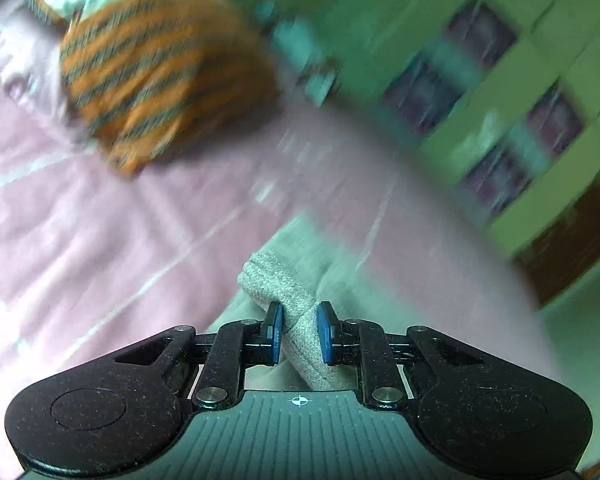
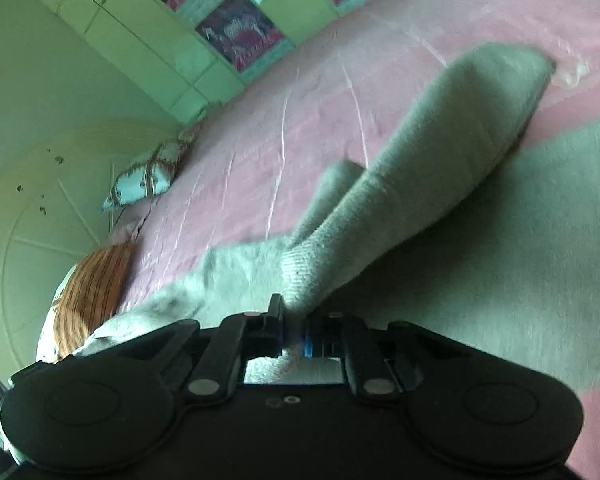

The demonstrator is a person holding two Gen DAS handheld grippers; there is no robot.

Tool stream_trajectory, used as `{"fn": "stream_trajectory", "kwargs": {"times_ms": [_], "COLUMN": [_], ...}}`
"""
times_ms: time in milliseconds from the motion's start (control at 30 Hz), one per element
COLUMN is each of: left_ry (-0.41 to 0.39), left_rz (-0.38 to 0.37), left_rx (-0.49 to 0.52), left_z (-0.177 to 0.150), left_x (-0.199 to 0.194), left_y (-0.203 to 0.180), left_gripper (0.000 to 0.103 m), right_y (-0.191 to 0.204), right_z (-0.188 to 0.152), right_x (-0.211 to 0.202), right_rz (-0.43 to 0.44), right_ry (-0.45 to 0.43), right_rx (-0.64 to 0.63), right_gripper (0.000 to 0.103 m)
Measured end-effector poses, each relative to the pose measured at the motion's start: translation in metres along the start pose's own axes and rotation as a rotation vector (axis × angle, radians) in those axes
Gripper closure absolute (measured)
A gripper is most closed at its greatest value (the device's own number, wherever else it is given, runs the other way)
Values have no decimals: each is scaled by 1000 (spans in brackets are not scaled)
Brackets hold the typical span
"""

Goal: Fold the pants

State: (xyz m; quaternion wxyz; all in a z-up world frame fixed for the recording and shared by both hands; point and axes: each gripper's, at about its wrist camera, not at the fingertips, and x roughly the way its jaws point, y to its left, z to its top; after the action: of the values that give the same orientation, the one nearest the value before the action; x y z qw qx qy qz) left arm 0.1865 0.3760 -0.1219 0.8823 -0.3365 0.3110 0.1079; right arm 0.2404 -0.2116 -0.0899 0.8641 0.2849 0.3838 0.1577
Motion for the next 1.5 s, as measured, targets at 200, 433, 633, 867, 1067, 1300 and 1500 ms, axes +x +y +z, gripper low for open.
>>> {"fn": "stream_trajectory", "kwargs": {"times_ms": [200,433,633,867,1067,1300,1500], "left_ry": [-42,-8,-88,18,120,167,196], "left_rz": [-15,69,26,-90,-29,-69,-106], "left_rx": [13,40,138,195,242,176,73], "left_z": [-2,-11,-49,-111,-147,-135,-127], "left_x": [-4,-4,-45,-23,18,18,30], "left_y": [-4,-8,-66,-135,-143,-130,-111], "left_gripper": [83,80,80,79,79,79,81], "right_y": [-18,-23,-38,-74,-119,-166,-148], "right_z": [-12,-14,3,32,57,99,125], "right_x": [15,19,-32,-57,-30,14,25], "right_rz": [-30,-33,20,-23,-100,-63,-120], "right_ry": [18,66,-85,-181,-237,-268,-210], "right_rx": [111,114,115,172,273,384,287], "right_gripper": [102,96,84,81,81,82,103]}}
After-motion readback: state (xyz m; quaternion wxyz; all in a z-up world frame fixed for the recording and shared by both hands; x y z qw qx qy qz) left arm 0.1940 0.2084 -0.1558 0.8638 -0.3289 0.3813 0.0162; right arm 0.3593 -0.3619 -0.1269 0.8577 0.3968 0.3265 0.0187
